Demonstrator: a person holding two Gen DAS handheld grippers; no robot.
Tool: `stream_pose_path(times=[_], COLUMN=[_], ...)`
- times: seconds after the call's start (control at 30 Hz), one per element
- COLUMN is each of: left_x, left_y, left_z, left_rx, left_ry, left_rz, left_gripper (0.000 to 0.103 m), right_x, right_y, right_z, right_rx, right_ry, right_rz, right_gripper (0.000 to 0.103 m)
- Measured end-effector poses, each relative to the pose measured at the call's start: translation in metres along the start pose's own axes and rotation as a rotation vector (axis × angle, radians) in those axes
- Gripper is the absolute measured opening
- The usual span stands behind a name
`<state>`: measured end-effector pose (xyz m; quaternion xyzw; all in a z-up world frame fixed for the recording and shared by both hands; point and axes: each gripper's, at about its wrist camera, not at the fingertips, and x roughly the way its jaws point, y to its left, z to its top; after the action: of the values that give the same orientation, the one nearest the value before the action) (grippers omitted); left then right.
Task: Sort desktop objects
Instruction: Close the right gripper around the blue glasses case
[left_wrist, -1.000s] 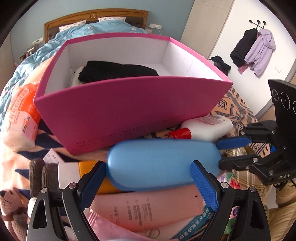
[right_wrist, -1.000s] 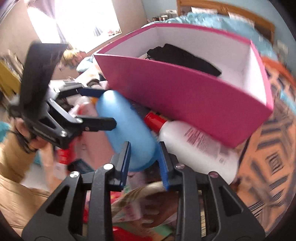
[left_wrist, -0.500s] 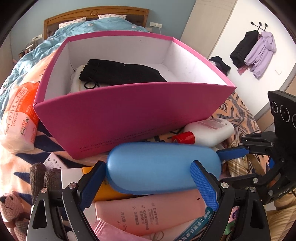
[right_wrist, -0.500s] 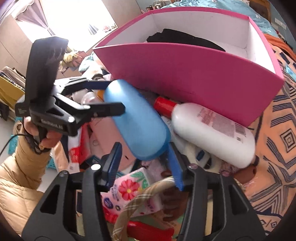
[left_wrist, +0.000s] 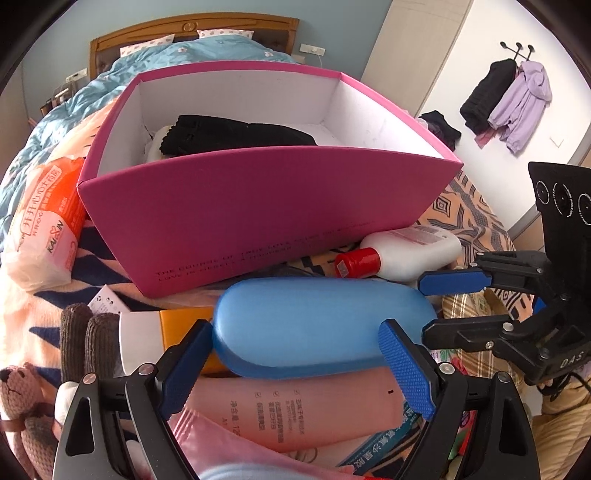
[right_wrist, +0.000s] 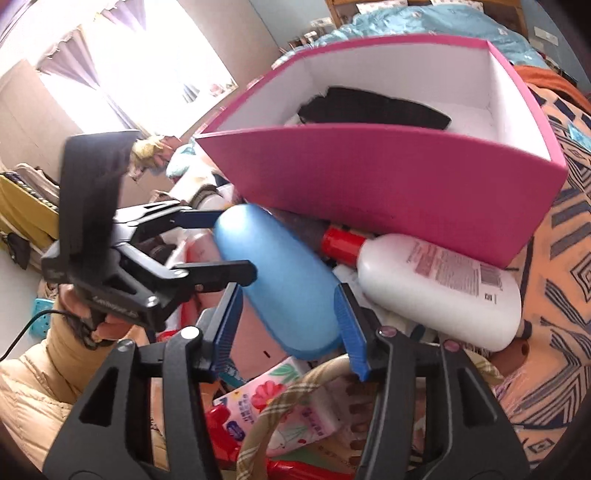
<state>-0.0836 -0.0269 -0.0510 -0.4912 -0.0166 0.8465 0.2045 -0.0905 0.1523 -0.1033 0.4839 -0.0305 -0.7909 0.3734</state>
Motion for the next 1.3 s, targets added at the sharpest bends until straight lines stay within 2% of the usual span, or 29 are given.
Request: stream_pose_path(times=[0.2,0.43,0.5,0.6,0.8,0.97,1.07,1.2,1.3], left_x=[-0.001,0.003,0.003,0.000,-0.005,-0.006,-0.006,-0.005,-0.004], left_y=[0.004,0.009,0.008,0.010,0.018,0.018,0.016,0.018,0.018], left_z=[0.004,0.009,0.007,0.006,0.004,0.000,0.000,0.003,0.002], left_rx=[0.009,0.006,0.012,-0.002,-0.087,-0.123,-0.125,-0.133,-0.127], left_ry=[0.008,0.032,0.031,0.028,0.000,-0.018,-0.022,-0.015,0.001], left_rz=[0.014,-0.035,-0.027,-0.032,-0.047,-0.055,-0.045,-0.053,-0.048], left_gripper=[0.092,0.090,0.090,0.090,0.090,0.089,0.089,0.088,0.077], right_x=[0.002,0.012,0.016,0.015,-0.002,-0.005,0.001,0.011,0.013], right_y=[-0.003,0.000,0.004,0.005,0.005,0.012,0.011,-0.001,-0.011], right_z=[-0.004,-0.005,-0.005,-0.006,-0.006,0.008,0.019,0.026,0.025], right_rx=[-0.002,-0.021,-0.033,-0.029,-0.009,-0.064,-0.080,-0.043,0.001], right_ry=[0.088,0.167,0.165,0.134,0.006,-0.086,-0.109,-0.096,-0.082], right_rz=[-0.062,-0.068,-0.062,-0.064,-0.055,-0.115,-0.140,-0.127,-0.101], right_gripper=[0.055,0.069,0.069,0.070,0.065,0.064,0.064,0.063,0.062])
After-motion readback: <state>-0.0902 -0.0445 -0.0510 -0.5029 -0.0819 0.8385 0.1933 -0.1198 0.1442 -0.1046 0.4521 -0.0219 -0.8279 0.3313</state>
